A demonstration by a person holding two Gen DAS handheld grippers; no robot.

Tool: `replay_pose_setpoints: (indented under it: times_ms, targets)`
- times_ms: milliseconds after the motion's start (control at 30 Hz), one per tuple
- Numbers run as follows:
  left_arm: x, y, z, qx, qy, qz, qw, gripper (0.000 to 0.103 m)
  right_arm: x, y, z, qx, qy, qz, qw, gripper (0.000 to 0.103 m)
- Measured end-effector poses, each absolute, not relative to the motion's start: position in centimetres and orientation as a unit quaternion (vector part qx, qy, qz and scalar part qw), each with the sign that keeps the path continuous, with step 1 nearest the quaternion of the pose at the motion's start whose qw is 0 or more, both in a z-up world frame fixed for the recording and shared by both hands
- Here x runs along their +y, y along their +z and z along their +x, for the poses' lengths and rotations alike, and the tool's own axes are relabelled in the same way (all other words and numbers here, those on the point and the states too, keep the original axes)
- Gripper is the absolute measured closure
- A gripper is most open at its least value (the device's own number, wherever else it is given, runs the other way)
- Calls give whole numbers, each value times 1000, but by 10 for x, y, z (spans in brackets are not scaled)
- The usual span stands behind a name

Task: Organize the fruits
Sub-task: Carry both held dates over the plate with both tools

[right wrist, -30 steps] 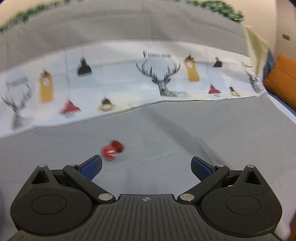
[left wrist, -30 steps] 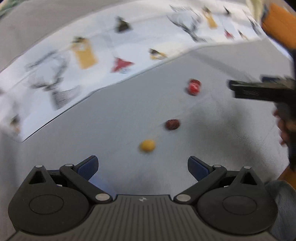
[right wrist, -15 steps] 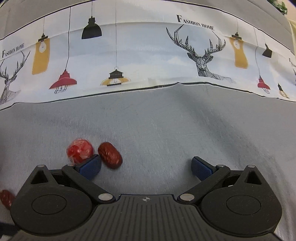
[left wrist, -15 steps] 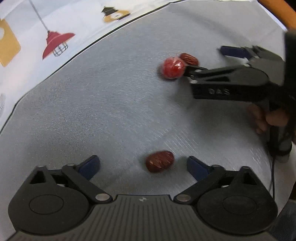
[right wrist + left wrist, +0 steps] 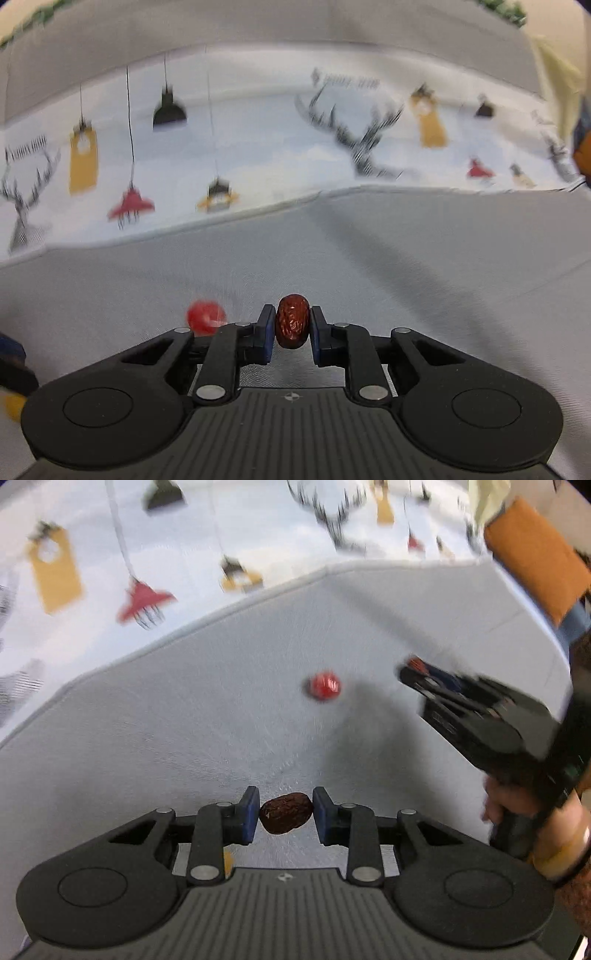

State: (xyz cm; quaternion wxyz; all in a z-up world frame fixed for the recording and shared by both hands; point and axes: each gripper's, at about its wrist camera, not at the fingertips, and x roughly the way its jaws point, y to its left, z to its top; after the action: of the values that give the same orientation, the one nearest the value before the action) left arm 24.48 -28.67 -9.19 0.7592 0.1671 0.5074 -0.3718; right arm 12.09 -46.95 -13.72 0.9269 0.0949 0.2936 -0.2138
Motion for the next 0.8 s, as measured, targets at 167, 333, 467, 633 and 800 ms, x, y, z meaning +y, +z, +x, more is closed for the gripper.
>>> replay_pose_setpoints:
  times_ms: [167,333,467,633,800]
  targets:
    - [-230,-36,205,492,-335,123,794,69,-428,-63,56,231,-198,111,946,83]
    - [-144,7,140,502,-304,85,805,69,-355,-7,-8,208,-135,132,960,83]
    - [-77,31,79,503,-264,81,819,69,-291,12,-53,229,-52,149,961,83]
    - [-5,34,18,522,-237,48,818,69,-217,18,-98,259,23,129,957,83]
    - [40,27,-25,512,-200,42,834,69,-160,20,-131,274,52,80,957,83]
